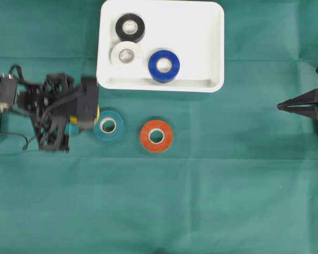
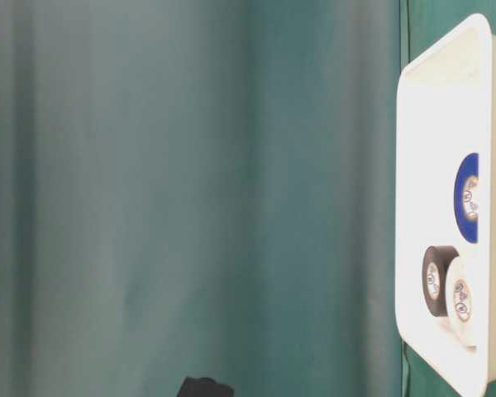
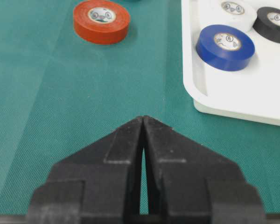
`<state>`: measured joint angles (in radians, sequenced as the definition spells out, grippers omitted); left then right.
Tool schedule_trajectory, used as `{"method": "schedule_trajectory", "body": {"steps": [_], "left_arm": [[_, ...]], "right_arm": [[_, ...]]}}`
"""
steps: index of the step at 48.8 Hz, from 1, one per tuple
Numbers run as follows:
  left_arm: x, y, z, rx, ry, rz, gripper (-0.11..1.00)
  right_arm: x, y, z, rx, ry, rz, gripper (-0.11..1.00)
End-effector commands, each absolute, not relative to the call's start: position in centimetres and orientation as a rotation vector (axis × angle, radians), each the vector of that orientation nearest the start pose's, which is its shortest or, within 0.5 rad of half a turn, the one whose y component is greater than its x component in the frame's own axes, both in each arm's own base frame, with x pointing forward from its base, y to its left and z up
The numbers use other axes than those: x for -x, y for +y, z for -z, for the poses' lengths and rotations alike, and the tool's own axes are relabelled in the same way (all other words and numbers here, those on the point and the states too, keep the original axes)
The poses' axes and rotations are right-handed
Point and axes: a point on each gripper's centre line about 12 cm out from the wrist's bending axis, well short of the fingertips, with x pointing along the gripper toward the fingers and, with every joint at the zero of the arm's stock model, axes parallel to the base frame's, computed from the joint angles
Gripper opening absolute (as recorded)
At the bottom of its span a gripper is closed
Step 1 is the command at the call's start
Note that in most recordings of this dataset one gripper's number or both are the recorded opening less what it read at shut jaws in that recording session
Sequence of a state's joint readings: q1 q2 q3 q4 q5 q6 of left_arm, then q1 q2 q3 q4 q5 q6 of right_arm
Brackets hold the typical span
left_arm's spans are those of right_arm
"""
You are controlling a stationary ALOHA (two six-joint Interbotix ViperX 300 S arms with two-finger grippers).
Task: Put the tape into the white case with the left arm.
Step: 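Lower the left gripper into the yellow roll's core and grip it, then carry the yellow roll into the tray beside the blue roll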
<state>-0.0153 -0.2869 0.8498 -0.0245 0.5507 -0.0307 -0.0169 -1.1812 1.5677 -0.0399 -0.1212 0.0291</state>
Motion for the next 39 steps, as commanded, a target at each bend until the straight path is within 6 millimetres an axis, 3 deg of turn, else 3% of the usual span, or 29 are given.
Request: {"method": "schedule_trajectory", "body": {"steps": [1,24,39], "left_arm": [[-27.9,1.0,-17.4,0.071,1.079,-0.053,0.26],[-25.8,10.4,-17.5,0.204,1.054,-0.335,0.26],[-26.2,12.0,-17.8,0.214,1.022,-0.376,0.26]], "right_arm": [[-13.9,-0.2,-15.6,0.007,0.253,0.012,-0.10],[-13.9,-0.2,-15.6,0.007,0.253,0.012,-0.10],[-13.9,-0.2,-15.6,0.007,0.253,0.012,-0.10]]}}
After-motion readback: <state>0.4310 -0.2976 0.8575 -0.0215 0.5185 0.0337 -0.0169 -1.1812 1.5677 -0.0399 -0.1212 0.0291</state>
